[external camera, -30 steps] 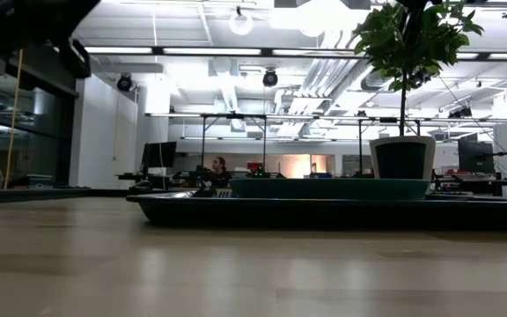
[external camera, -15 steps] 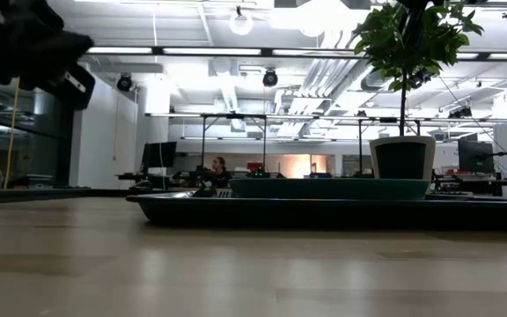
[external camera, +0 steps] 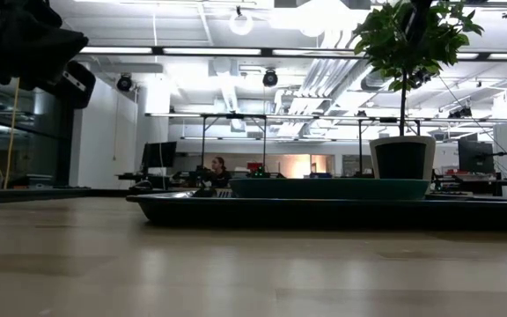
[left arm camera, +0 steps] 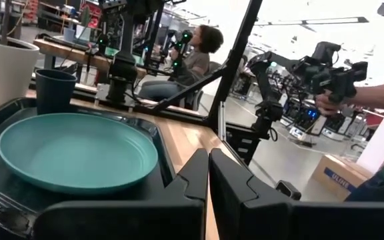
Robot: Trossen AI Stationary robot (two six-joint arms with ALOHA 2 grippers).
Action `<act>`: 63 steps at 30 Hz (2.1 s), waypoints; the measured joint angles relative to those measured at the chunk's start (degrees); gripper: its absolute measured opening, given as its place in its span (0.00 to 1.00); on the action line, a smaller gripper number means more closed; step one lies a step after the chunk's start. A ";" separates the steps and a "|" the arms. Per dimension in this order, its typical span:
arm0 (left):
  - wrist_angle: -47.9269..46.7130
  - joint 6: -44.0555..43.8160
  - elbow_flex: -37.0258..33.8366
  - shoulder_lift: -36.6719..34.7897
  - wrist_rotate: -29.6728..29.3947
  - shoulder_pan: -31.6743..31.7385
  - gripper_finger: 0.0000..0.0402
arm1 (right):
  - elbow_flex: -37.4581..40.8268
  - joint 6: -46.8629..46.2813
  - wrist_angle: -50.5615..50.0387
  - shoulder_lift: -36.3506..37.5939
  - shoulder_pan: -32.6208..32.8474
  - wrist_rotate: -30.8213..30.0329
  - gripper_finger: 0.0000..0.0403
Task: Pick and place plate/cup/fork/spoon on tray
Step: Return to Home Position
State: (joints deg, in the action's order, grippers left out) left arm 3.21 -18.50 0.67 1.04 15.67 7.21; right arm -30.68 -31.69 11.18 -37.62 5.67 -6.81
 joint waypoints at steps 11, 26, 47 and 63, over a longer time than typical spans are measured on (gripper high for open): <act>-0.01 -0.37 0.00 0.04 -0.03 -0.01 0.00 | 9.93 1.70 -3.67 19.34 0.00 2.62 0.00; 0.03 -0.37 0.00 0.04 -0.04 -0.03 0.00 | 20.80 8.02 -3.49 37.27 -0.02 10.24 0.00; -0.06 -0.37 0.00 0.09 -0.69 -0.03 0.00 | 30.12 16.67 -2.12 37.34 0.00 4.88 0.00; -0.08 -0.37 0.00 0.09 -0.89 -0.03 0.00 | 29.99 15.68 -9.97 35.68 -0.02 1.20 0.00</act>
State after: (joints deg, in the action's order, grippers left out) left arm 3.13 -18.87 0.67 1.13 14.79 7.18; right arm -0.69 -16.01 1.21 -1.93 5.65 -5.61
